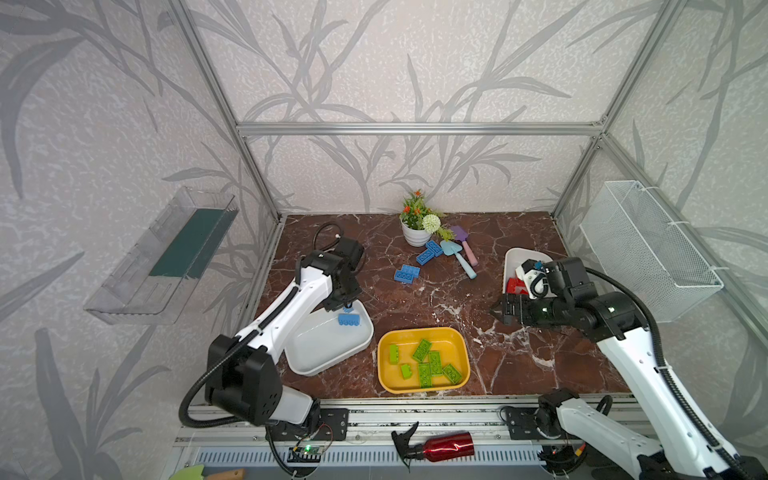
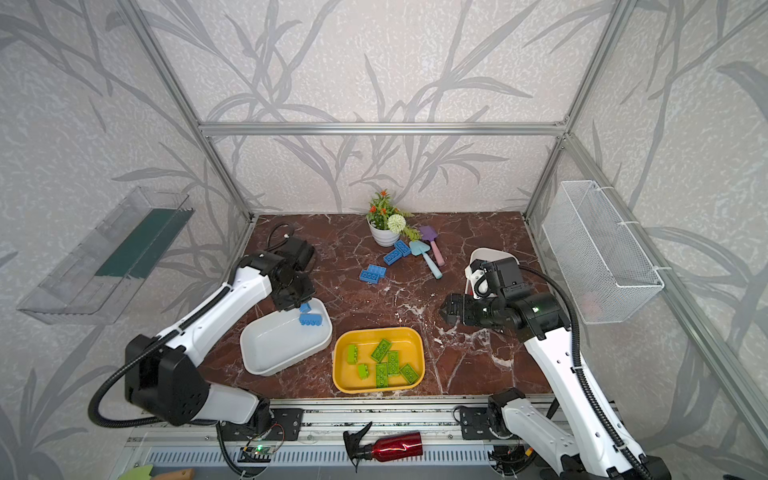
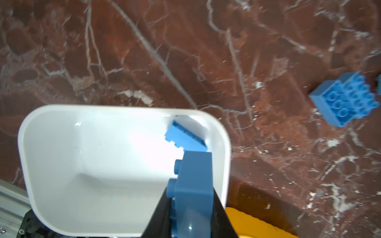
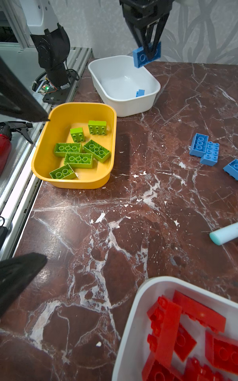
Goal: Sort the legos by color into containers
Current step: 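Carry the blue brick with the left gripper into the white bin and release, then reach the left gripper back toward the remaining blue bricks and grasp one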
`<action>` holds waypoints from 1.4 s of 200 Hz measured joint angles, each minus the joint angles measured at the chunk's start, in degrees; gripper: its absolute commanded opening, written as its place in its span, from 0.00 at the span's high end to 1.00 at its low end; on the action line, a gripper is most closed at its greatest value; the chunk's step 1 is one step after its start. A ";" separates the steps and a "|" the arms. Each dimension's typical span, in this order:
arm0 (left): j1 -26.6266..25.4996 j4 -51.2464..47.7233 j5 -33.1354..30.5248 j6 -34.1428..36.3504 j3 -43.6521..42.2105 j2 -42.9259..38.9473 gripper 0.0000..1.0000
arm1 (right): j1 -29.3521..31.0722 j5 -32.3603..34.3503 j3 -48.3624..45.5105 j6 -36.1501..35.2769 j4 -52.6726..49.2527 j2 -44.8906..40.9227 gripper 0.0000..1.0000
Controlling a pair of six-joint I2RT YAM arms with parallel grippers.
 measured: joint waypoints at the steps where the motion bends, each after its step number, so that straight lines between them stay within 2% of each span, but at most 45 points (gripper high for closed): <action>1: 0.02 -0.02 -0.02 -0.20 -0.66 -0.48 0.87 | 0.20 0.00 0.00 0.00 0.02 0.00 0.01; 36: 0.31 1.03 -0.94 -4.39 -12.44 -8.79 0.86 | 4.20 -0.09 -0.33 0.09 0.22 -0.02 0.01; 78: 1.07 3.61 -2.67 -7.63 -19.45 -11.87 0.76 | 5.01 -0.44 -1.22 -0.13 0.26 -0.46 0.01; 89: 1.60 4.28 -2.84 -7.89 -20.28 -11.65 0.65 | 5.01 -0.44 -1.22 -0.28 0.26 -0.94 0.01; 113: 2.49 4.74 -3.06 -8.46 -19.98 -9.94 0.17 | 5.01 -0.39 -1.22 -0.74 0.26 -2.10 0.01; 122: 2.60 4.11 -3.02 -8.33 -18.67 -8.57 0.09 | 5.01 -0.39 -1.22 -1.11 0.26 -2.45 0.01; 159: 1.84 1.49 -2.95 -7.63 -7.08 -3.08 0.06 | 5.01 -0.42 -1.25 -2.40 0.68 -2.82 0.01; 201: -2.60 1.36 -2.64 -5.16 7.43 3.21 0.05 | 5.01 -0.39 -2.21 -3.76 1.77 -2.82 0.01; 242: -7.02 2.58 -2.08 3.26 24.30 18.64 0.02 | 5.01 -0.02 -2.19 -3.58 3.45 0.15 0.01; 280: -8.26 4.15 -0.72 13.60 35.71 32.46 0.02 | 5.01 1.55 0.94 -2.58 4.37 7.89 0.01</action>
